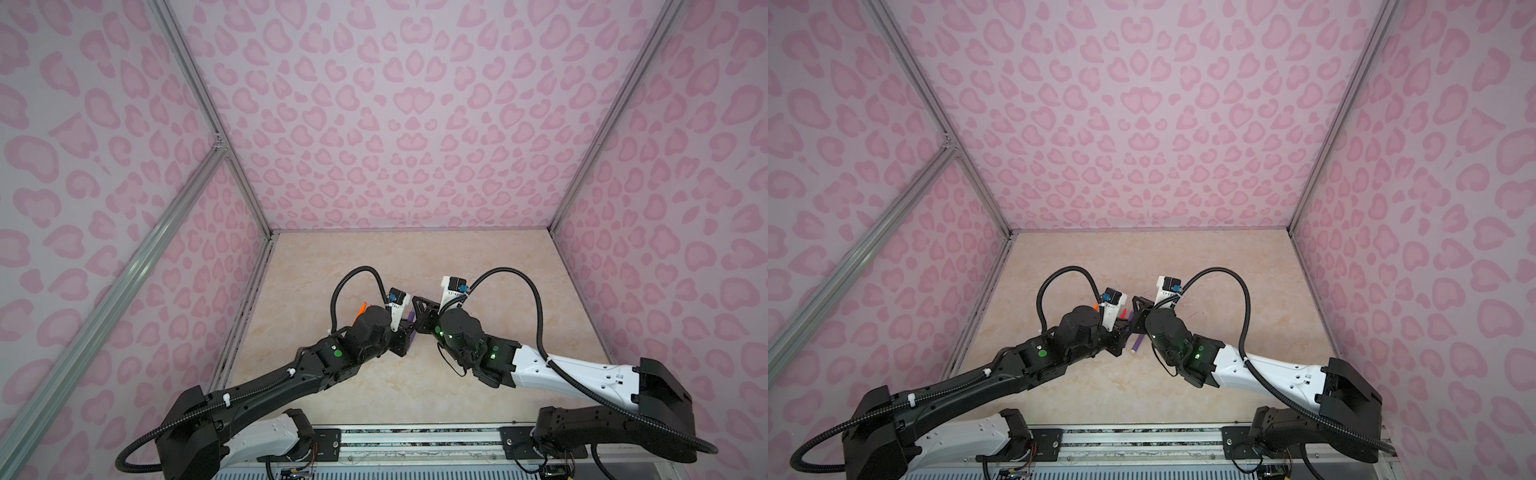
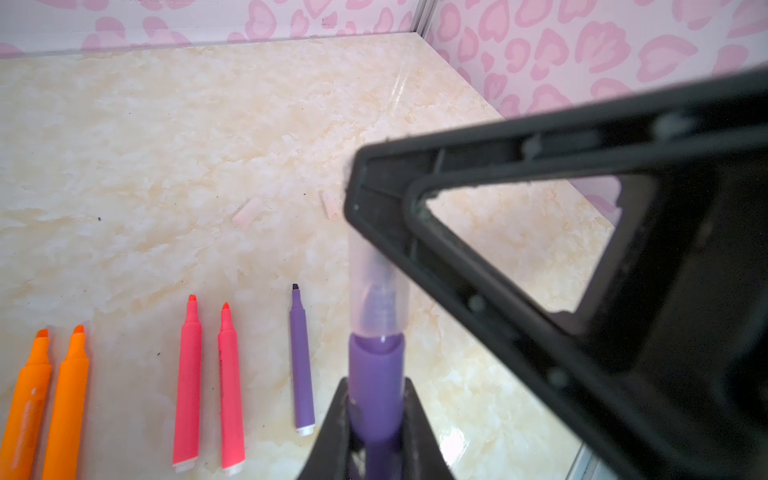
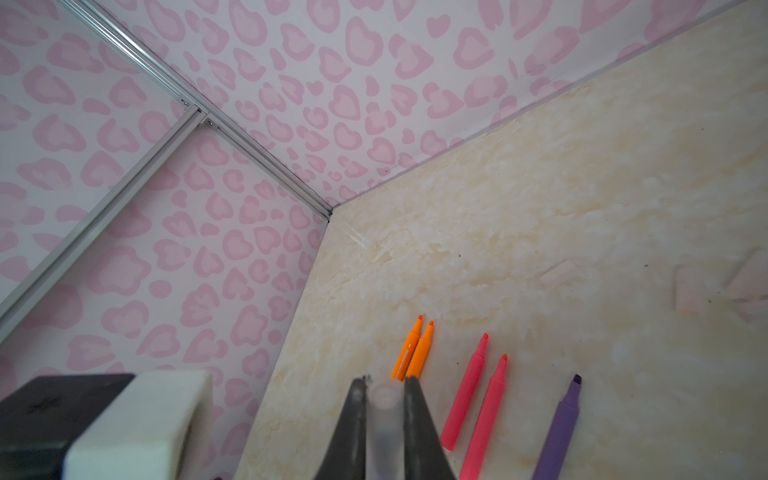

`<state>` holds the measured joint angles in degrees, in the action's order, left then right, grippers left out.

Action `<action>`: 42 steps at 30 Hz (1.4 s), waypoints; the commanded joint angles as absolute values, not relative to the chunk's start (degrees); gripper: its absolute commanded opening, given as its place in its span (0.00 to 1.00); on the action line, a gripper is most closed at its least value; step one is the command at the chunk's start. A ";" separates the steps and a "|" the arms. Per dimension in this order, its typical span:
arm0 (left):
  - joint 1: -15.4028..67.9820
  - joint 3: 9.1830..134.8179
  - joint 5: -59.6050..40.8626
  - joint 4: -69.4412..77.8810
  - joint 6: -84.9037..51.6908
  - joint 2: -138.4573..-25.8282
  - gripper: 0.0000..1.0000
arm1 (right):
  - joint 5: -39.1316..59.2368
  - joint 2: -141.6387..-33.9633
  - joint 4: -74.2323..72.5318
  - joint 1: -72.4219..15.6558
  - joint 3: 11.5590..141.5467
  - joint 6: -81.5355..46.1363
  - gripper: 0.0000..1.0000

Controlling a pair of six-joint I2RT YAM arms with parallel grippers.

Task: Insert the pens into the pen caps

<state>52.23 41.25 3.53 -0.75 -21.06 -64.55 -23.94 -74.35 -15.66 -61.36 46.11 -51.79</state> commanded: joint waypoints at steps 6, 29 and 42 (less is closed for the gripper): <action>50.66 40.18 3.42 5.21 -21.68 -61.29 0.04 | -17.12 -74.06 -23.76 -62.54 41.63 -50.00 0.00; 43.91 34.52 -14.40 15.03 -24.89 -54.84 0.04 | -4.20 -71.60 -61.13 -66.36 22.85 -41.95 0.00; 41.09 33.76 -16.19 15.91 -26.52 -54.73 0.04 | -8.65 -77.63 -70.20 -72.22 19.49 -38.06 0.00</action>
